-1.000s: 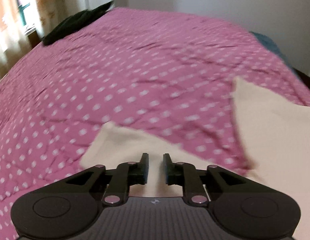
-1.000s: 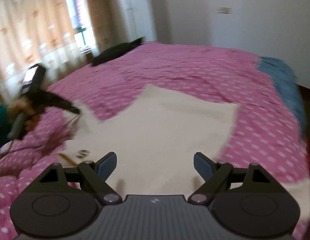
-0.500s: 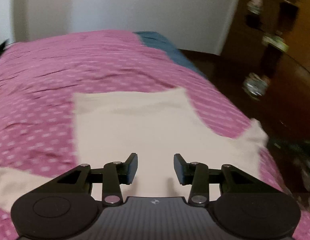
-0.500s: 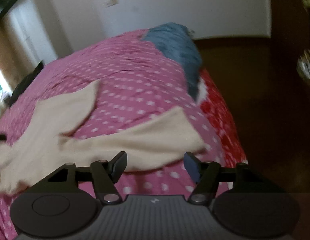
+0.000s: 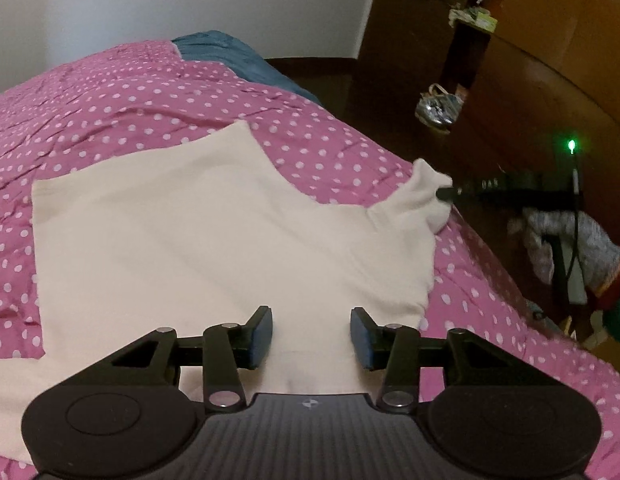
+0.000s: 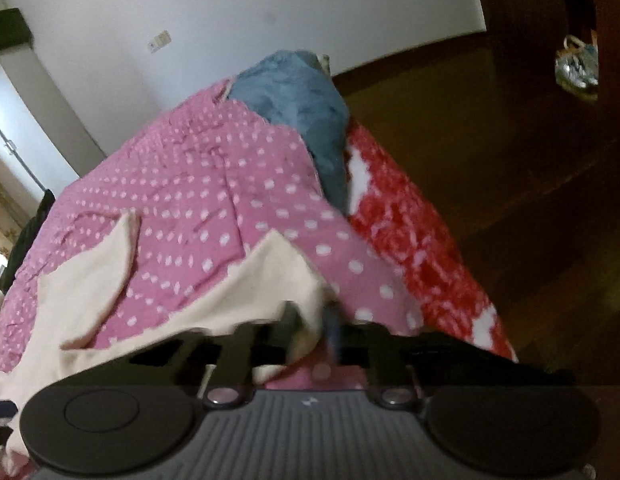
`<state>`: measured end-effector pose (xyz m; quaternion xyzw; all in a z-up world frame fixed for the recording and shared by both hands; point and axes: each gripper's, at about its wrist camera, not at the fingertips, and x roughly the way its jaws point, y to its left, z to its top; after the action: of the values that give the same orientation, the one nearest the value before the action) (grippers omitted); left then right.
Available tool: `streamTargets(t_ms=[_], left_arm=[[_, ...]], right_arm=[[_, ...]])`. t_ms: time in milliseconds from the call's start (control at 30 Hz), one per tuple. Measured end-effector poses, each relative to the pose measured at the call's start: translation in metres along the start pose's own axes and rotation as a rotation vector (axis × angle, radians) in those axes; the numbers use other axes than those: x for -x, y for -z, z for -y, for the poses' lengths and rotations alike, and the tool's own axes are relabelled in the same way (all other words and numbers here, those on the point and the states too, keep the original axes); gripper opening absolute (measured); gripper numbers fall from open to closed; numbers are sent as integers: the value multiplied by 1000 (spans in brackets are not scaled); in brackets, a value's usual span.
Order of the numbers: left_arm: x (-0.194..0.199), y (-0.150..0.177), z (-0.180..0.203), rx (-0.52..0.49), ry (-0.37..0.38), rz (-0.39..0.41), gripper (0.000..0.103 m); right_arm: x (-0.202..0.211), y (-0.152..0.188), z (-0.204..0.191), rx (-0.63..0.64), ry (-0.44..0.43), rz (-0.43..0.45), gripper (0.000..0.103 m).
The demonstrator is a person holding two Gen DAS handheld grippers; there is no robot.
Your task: Fold clothes
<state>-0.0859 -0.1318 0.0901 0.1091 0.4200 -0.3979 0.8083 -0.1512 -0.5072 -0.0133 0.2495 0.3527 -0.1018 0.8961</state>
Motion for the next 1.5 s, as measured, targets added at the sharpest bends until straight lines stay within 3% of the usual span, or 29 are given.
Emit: streamTargets(t_ms=[200,367,467,667,900,1067,1233,1500], left_arm=[[-2,-1,1,-12,2,-3,50],[-2,-1,2,-17,1,-2,51],[3,-4,-1,-8,2,8,51],[26,-13,-24,37,-44,78,57],[56,-12,-72,165,-159,153,58],[78,-1,-103,253,-209,196,59],[85,16,-122,313,-221,202,59],[80,28,-132,356,-203,186,59]], right_arm=[[23,-15,-12,60,20,133,4],[1,-7,-5,52,54,46,4],[0,-6,-4,20,36,47,4],[38,-29,-31,77,-63,118,4],[67,-45,-119,259,-250,132,4],[70,-37,-195,415,-399,90,4],[56,-6,-263,549,-513,-12,4],[10,59,-307,641,-579,-195,7]])
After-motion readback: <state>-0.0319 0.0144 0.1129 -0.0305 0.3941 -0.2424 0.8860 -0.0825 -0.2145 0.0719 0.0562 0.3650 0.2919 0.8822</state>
